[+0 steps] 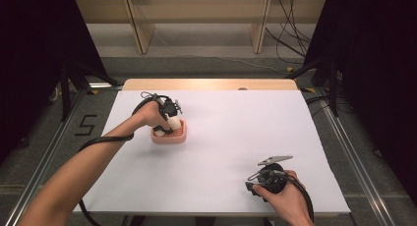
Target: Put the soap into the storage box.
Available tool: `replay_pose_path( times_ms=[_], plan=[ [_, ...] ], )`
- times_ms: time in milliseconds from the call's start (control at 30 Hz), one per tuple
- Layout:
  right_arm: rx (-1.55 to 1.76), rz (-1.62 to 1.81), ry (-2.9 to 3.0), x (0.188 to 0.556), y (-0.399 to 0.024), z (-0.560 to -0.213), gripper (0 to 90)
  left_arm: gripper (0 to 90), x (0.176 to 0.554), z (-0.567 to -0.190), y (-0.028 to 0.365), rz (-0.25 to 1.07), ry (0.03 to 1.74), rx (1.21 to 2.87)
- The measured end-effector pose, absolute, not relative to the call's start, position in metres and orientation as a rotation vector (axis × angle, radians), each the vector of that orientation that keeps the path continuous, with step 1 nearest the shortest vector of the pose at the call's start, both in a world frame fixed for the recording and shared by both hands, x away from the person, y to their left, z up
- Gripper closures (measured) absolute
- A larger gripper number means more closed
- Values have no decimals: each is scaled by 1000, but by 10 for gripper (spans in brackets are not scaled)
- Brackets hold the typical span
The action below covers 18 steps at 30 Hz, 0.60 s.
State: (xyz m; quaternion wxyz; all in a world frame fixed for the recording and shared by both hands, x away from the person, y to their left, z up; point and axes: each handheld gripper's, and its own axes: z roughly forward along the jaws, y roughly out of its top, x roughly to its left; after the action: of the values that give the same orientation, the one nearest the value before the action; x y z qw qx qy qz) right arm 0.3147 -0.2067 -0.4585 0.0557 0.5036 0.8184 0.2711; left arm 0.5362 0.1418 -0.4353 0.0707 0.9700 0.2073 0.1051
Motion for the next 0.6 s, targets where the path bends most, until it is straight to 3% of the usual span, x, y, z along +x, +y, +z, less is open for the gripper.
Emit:
replay_pose_path(
  times_ms=[600],
  plan=[
    [1513, 826, 2487, 316, -209, -460, 478, 489, 539, -439, 143, 307, 668, 2905]
  ],
)
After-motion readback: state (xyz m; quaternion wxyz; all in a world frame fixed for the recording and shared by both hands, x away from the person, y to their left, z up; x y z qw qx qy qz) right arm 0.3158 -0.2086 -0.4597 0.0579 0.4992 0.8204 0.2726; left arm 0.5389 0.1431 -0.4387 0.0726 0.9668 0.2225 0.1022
